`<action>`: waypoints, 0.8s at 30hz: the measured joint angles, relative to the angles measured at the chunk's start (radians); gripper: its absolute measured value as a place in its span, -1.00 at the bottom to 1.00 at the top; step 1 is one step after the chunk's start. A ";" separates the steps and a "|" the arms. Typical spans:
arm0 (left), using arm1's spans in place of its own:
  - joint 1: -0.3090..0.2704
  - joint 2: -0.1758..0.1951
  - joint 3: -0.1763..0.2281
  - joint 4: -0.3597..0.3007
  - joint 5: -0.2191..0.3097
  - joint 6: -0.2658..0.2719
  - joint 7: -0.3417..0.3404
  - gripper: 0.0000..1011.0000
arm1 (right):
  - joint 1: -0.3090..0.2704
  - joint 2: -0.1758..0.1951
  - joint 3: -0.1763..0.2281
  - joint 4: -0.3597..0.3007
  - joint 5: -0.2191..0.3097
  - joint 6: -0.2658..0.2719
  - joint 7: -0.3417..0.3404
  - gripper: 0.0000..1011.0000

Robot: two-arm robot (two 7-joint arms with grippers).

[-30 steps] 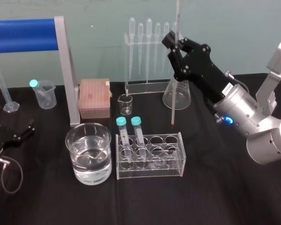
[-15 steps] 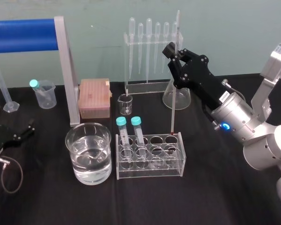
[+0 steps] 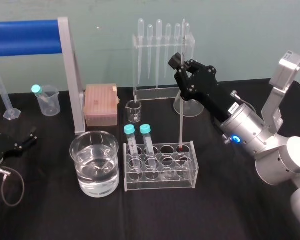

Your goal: Hold the thermometer with one hand and immerse one end into the beaker, then reinsert it into the test tube rack.

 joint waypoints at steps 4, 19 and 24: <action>0.000 0.000 0.000 0.000 0.000 0.000 0.000 0.99 | 0.000 -0.002 -0.003 0.013 -0.001 0.004 0.001 -0.89; 0.000 0.000 0.000 0.000 0.000 0.000 0.000 0.99 | 0.019 -0.020 -0.017 0.079 0.008 0.005 0.022 -0.89; 0.000 0.000 0.000 0.000 0.000 0.000 0.000 0.99 | 0.018 -0.022 -0.018 0.089 0.009 0.012 0.021 -0.89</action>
